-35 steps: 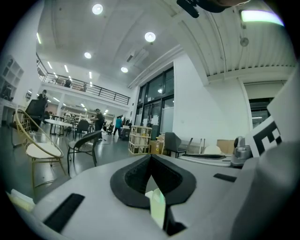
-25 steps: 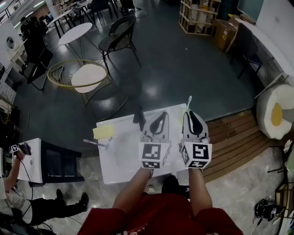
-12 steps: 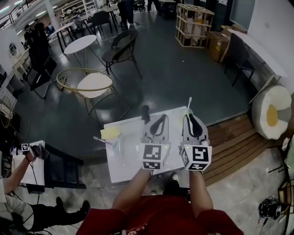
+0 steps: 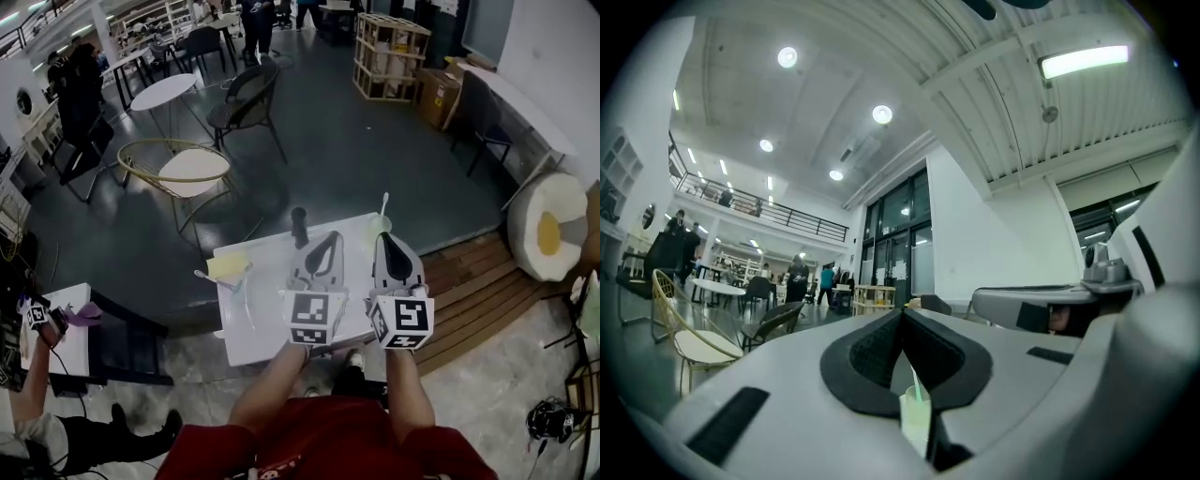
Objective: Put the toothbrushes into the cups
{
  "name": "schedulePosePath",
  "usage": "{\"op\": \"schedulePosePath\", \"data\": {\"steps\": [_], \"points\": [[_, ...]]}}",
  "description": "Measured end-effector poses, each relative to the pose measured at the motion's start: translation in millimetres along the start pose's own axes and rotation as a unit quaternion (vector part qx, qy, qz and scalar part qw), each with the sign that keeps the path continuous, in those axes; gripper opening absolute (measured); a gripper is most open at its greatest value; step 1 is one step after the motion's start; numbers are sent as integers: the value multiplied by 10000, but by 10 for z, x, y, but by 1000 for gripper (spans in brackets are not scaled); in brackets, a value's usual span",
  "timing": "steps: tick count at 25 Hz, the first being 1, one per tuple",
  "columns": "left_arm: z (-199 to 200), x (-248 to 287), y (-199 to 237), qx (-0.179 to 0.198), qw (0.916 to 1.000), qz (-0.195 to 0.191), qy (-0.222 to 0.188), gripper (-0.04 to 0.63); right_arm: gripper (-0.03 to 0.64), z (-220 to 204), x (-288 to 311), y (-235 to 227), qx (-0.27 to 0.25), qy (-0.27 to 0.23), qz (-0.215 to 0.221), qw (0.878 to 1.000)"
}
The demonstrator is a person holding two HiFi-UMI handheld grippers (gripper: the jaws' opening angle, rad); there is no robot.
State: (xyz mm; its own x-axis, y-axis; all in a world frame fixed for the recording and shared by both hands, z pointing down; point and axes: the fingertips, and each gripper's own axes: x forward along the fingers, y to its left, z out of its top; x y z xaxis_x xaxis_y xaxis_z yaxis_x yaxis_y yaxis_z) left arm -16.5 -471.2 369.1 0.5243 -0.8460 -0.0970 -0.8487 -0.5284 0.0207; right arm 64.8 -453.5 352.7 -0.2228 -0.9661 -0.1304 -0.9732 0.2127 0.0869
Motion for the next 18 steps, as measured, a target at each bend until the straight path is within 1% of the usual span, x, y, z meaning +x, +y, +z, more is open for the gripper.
{"op": "schedulePosePath", "data": {"steps": [6,18], "points": [[-15,-117,-5,-18,10000,-4,-40,28,28,-68,-89,101,-134,137,-28,9998],[-100,-298,76,-73,10000,60,-19,28,28,-150,-195,180,-68,217,-103,9997]]}}
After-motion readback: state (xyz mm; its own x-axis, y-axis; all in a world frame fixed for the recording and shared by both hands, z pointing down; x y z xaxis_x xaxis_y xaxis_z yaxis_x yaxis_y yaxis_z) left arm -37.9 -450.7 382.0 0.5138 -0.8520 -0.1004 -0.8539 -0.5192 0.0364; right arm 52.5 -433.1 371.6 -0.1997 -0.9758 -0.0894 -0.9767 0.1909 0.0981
